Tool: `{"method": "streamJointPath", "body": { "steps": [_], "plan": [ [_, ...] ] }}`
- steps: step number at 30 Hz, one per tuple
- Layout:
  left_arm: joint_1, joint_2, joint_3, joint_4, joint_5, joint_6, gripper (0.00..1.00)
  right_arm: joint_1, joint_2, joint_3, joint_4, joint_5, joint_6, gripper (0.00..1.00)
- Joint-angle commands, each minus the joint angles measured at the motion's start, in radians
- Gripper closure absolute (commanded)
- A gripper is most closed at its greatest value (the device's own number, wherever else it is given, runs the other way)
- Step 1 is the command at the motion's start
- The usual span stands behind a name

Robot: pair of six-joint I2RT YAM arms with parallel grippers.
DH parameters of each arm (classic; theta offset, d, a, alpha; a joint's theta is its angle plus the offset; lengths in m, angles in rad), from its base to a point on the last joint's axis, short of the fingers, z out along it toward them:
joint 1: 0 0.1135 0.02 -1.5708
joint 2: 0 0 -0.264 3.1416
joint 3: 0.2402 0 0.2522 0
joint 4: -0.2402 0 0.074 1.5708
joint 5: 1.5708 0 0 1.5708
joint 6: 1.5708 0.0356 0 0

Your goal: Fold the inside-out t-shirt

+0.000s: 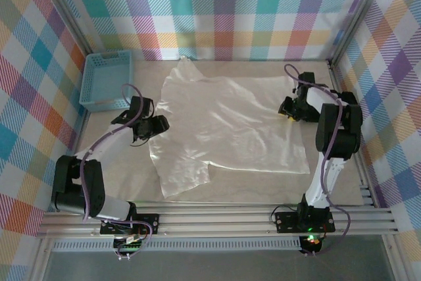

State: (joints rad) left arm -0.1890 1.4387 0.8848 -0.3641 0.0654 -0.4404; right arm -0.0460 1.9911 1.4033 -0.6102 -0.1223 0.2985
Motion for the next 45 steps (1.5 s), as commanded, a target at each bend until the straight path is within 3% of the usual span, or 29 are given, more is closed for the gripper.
{"method": "streamJointPath", "body": {
  "steps": [1, 8, 14, 23, 33, 45],
  "plan": [
    [-0.019, 0.054, 0.021, 0.007, 0.053, 0.020, 0.39, 0.016, -0.140, -0.074, 0.070, -0.091, -0.002, 0.58],
    [-0.020, 0.206, 0.196, 0.120, 0.017, 0.029, 0.39, 0.050, -0.178, -0.156, 0.139, -0.205, 0.025, 0.55],
    [0.021, 0.459, 0.475, 0.095, 0.032, 0.052, 0.39, 0.064, -0.170, -0.161, 0.146, -0.215, 0.022, 0.55],
    [0.051, 0.759, 0.879, -0.104, 0.044, 0.090, 0.38, 0.069, -0.169, -0.164, 0.148, -0.221, 0.013, 0.55],
    [0.070, 1.007, 1.202, -0.325, 0.084, 0.116, 0.38, 0.069, -0.161, -0.170, 0.155, -0.218, 0.011, 0.54],
    [0.110, 1.220, 1.608, -0.539, -0.034, 0.215, 0.37, 0.068, -0.182, -0.165, 0.124, -0.187, -0.009, 0.53]
  ]
}}
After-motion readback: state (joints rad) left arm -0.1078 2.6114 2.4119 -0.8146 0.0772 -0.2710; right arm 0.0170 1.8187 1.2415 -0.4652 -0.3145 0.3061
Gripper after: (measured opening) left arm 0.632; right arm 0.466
